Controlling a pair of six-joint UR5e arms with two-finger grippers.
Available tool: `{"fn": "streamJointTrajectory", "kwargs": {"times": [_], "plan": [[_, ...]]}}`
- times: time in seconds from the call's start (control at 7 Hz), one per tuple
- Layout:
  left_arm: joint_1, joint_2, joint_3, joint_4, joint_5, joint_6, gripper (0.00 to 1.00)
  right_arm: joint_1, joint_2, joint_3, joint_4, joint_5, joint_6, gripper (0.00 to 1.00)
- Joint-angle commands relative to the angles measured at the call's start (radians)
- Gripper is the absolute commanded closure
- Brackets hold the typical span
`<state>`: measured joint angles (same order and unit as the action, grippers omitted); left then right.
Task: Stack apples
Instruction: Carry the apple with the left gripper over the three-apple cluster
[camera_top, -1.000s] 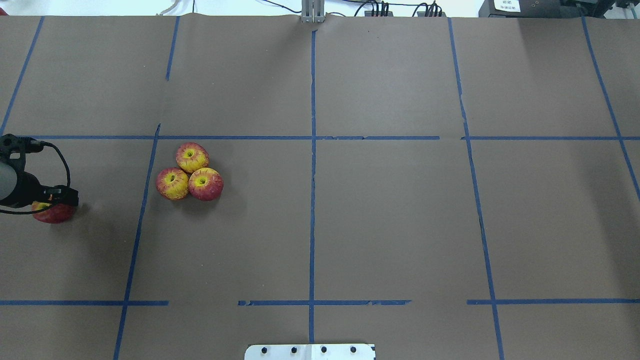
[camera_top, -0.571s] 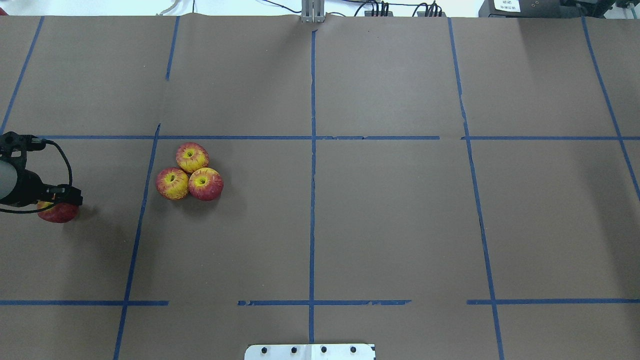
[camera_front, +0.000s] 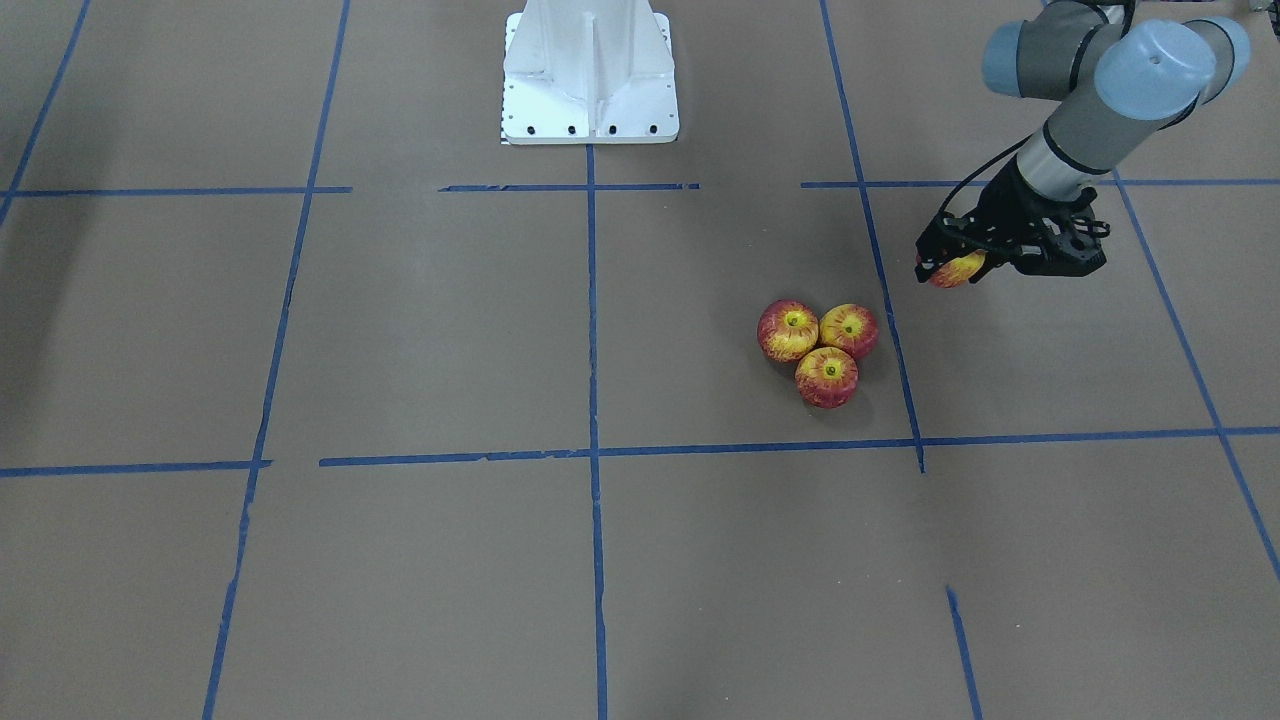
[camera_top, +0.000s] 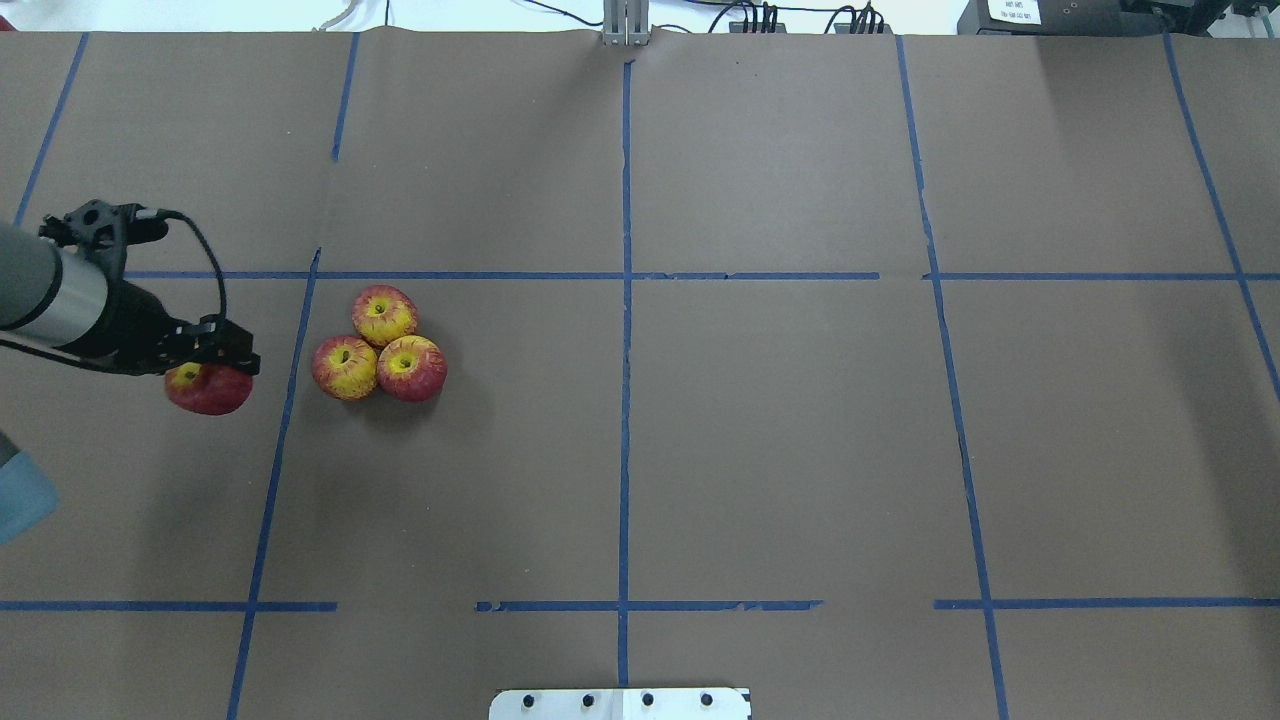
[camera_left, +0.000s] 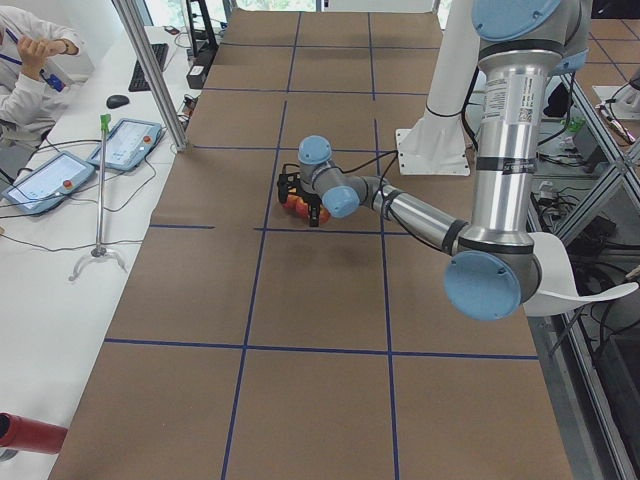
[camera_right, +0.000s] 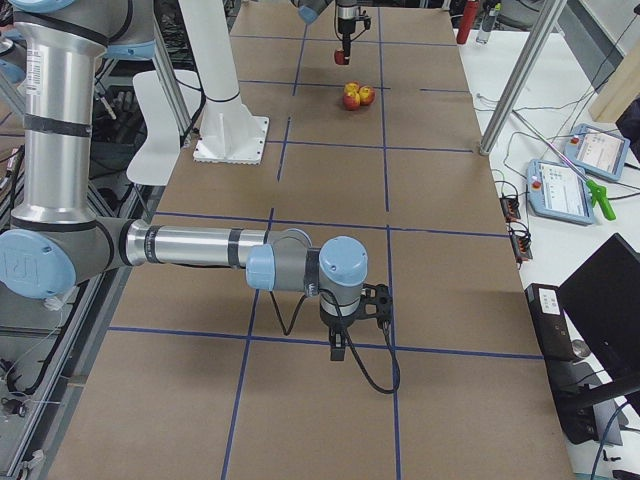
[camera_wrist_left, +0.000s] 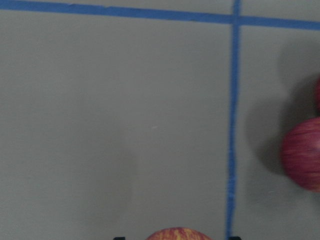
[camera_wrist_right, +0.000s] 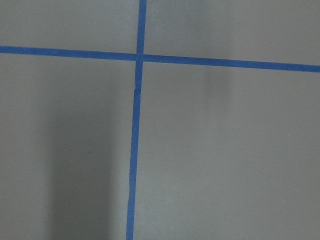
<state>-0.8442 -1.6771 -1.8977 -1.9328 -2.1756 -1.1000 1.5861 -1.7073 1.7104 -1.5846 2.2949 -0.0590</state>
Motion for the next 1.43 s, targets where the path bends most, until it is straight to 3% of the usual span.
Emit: {"fn": "streamJointTrajectory", "kwargs": {"times": [0.0,0.14,0.71,1.29], "plan": [[0.007,-0.214,0.028,0.228,0.01,-0.032,1.0,0.0,0.0,0.0,0.0,0.0,0.001,0.0],[0.022,-0.225,0.043,0.229,0.075,-0.034,1.0,0.0,0.0,0.0,0.0,0.0,0.001,0.0],[0.083,-0.308,0.118,0.232,0.119,-0.037,1.0,0.0,0.0,0.0,0.0,0.0,-0.001,0.0],[0.103,-0.306,0.134,0.232,0.157,-0.034,1.0,0.0,0.0,0.0,0.0,0.0,-0.001,0.0]]}}
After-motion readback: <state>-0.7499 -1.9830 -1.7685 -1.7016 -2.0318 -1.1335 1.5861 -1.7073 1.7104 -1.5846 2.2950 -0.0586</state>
